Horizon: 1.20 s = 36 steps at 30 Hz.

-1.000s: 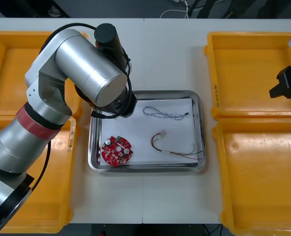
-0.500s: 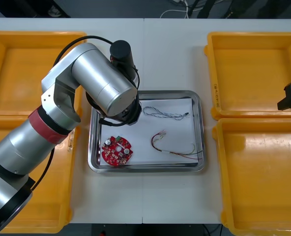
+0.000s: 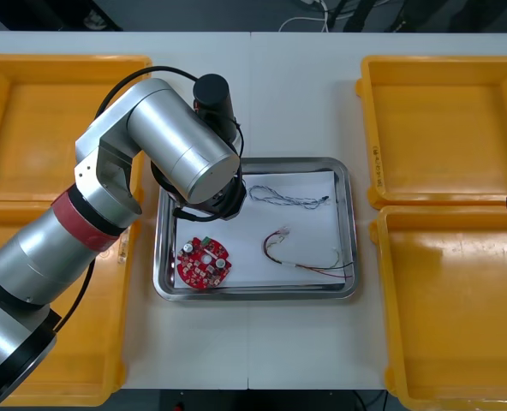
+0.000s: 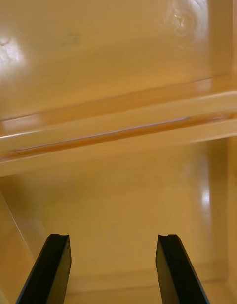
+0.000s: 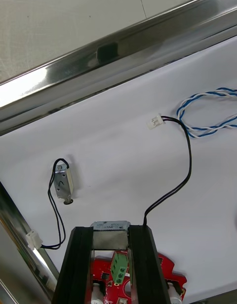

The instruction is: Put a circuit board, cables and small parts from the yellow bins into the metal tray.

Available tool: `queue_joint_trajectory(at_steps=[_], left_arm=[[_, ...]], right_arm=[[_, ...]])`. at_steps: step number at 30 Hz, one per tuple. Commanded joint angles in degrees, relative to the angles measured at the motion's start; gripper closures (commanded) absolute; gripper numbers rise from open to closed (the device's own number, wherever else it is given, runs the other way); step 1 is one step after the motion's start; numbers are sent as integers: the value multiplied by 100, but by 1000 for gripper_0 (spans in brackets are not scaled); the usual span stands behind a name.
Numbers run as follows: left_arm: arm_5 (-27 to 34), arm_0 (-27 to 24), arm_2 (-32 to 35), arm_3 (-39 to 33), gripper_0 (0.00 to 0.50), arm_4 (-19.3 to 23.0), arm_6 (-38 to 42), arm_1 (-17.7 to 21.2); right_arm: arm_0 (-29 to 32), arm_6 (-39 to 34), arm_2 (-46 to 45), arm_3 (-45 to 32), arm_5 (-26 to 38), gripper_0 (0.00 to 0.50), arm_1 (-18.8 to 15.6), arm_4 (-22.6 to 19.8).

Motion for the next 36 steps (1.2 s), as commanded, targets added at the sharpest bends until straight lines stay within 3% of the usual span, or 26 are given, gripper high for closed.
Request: queue_joint_trajectory(at_steps=[1, 3, 4, 24, 32, 36], left_arm=[[-68, -267, -73, -65, 156, -10, 427, 131], [-68, -267, -81, -65, 40, -28, 418, 123], [-68, -267, -81, -65, 18, -46, 418, 123], [-59, -258, 121, -91, 0, -37, 435, 114], [116, -162, 455, -355, 3, 25, 409, 79], [486, 5, 780, -777, 0, 95, 312, 87]], right_arm=[[260, -46, -261, -214, 22, 0, -264, -41], [339, -46, -270, -249, 22, 0, -264, -32], [375, -46, -270, -284, 22, 0, -264, -15], [673, 235, -270, -610, -167, 0, -123, 135], [840, 367, -270, -671, -466, 0, -27, 293], [893, 420, -270, -680, -659, 0, -27, 275]])
